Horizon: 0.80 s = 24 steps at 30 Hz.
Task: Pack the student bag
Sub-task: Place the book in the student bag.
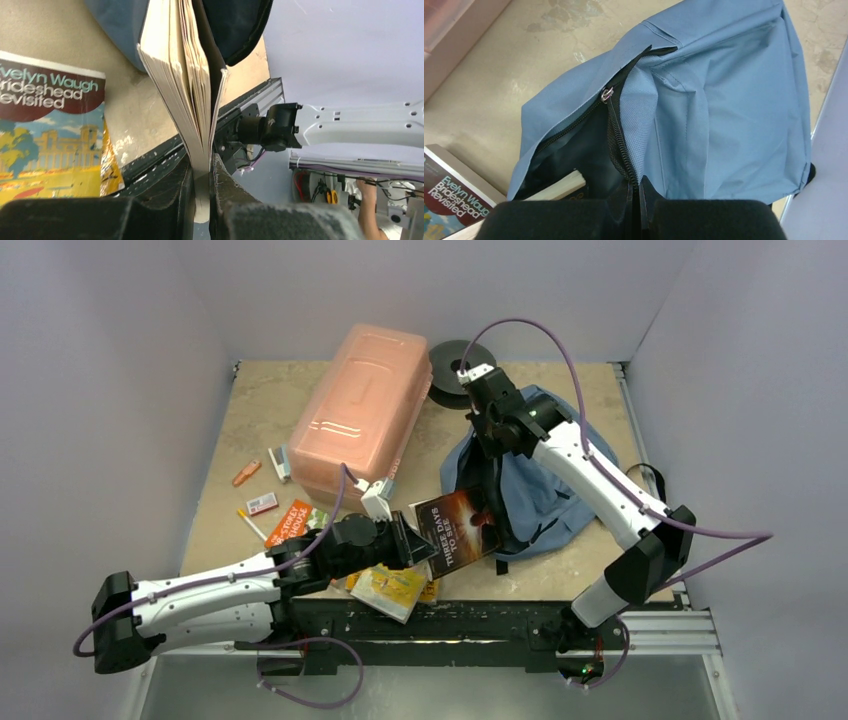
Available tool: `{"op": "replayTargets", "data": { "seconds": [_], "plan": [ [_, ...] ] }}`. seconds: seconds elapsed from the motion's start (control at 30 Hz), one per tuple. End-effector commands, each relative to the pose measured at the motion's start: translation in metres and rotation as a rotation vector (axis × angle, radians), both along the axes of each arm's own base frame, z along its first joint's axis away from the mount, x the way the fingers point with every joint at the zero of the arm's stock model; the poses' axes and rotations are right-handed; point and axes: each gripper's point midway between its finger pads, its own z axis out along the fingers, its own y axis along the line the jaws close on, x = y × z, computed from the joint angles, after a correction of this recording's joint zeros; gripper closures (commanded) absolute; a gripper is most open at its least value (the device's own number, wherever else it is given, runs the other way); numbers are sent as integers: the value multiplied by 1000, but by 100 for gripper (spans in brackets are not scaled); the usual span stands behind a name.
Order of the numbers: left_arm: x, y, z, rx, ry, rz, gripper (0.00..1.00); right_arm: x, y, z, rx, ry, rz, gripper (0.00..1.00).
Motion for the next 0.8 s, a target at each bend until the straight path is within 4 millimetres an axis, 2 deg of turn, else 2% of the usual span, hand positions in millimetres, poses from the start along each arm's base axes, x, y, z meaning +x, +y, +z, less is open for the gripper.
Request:
{"op": "replayTargets", "data": {
  "seconds": [0.0, 0.13, 0.27, 0.47, 0.57, 0.77],
  "plan": [
    [18, -32, 72, -259, -58, 0, 100, 1, -2, 30, 110, -36, 6, 100],
    [34, -43, 80, -294, -44, 45, 100, 2, -12, 38, 158, -51, -32, 100],
    [57, -57, 86, -334, -28, 102, 100, -3, -8, 43, 211, -50, -24, 100],
    [90, -88, 83, -324, -75, 168, 100, -10, -6, 58, 262, -60, -20, 100],
    [108, -101, 74, -303, -84, 215, 100, -11, -2, 67, 292, -68, -11, 100],
    [121, -140, 89, -430, -188, 160, 100, -13, 2, 79, 322, -77, 7, 100]
  ]
}}
